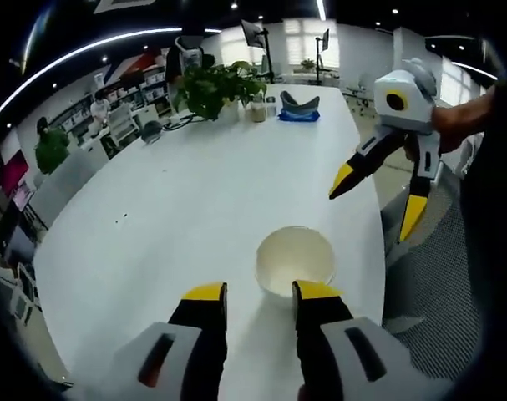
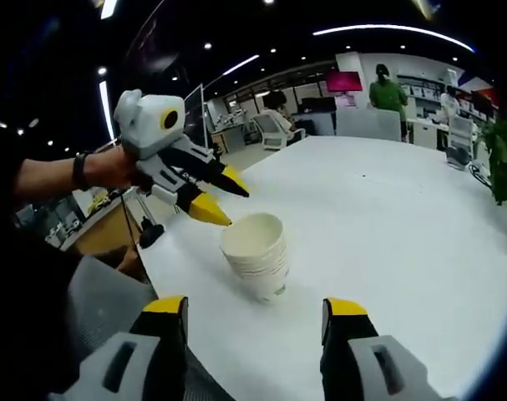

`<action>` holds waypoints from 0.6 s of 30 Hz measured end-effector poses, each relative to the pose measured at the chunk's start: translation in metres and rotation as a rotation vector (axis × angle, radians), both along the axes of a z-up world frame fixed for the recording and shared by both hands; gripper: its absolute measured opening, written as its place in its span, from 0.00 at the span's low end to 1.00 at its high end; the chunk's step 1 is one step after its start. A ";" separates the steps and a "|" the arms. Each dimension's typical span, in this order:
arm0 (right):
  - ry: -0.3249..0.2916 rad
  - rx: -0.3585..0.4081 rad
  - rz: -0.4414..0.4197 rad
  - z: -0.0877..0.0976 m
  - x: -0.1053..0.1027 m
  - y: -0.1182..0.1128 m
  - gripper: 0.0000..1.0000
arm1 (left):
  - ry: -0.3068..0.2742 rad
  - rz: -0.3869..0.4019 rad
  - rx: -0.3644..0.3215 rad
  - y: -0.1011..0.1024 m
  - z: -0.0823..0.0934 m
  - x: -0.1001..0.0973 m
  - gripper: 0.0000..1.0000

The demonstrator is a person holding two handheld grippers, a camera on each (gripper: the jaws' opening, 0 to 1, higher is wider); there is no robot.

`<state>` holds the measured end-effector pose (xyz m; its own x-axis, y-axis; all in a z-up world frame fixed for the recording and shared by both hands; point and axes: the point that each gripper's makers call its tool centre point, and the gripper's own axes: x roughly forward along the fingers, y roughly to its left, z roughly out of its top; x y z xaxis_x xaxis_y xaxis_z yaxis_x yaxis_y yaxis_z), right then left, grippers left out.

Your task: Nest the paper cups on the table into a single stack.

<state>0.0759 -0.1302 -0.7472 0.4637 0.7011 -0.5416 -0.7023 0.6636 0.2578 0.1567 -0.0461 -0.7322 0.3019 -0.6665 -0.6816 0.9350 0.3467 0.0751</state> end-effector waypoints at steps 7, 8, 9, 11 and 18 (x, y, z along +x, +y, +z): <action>-0.014 -0.025 0.046 -0.004 0.011 0.005 0.65 | 0.030 0.003 -0.022 0.008 -0.009 -0.005 0.40; -0.016 -0.036 0.060 -0.007 0.012 0.005 0.65 | 0.034 0.008 -0.029 0.010 -0.009 -0.005 0.42; -0.016 -0.043 0.069 -0.008 0.013 0.006 0.65 | 0.028 0.008 -0.032 0.010 -0.008 -0.007 0.43; -0.015 -0.055 0.086 -0.010 0.014 0.007 0.65 | 0.028 0.012 -0.044 0.009 -0.006 -0.006 0.45; -0.014 -0.073 0.132 -0.018 0.024 0.013 0.65 | 0.040 0.030 -0.080 0.009 -0.004 -0.007 0.48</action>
